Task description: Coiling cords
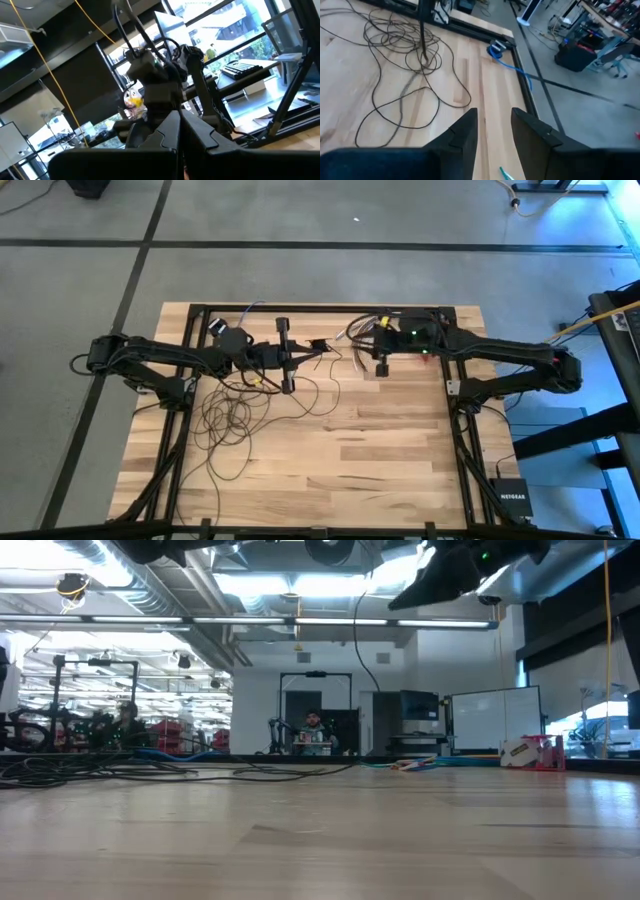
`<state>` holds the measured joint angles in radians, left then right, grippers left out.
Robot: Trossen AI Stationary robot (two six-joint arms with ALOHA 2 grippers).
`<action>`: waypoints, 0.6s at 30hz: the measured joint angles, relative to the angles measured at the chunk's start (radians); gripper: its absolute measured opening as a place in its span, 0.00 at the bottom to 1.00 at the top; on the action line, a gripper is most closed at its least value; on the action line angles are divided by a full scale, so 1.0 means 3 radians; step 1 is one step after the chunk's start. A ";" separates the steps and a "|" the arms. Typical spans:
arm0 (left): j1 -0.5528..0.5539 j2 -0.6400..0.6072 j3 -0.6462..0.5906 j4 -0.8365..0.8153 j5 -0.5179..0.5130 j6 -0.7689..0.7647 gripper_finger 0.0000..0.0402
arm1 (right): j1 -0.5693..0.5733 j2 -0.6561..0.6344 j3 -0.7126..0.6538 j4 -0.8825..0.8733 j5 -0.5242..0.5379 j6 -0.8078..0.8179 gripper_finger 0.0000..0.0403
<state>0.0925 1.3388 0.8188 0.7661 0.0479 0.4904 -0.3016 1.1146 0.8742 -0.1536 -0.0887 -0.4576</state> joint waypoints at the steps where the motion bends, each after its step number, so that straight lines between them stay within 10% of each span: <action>1: 0.0000 0.0000 0.0000 -0.0005 0.0000 0.0000 0.00 | 0.0000 -0.0033 -0.0002 -0.0010 0.0000 0.0000 0.30; 18: 0.0000 0.0000 0.0000 -0.0074 0.0000 0.0051 0.00 | 0.0000 0.0298 -0.0009 0.0250 -0.0292 -0.0032 0.30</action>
<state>0.0925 1.3388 0.8188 0.7439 0.0479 0.5057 -0.3016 1.2039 0.8715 -0.0785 -0.1761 -0.4671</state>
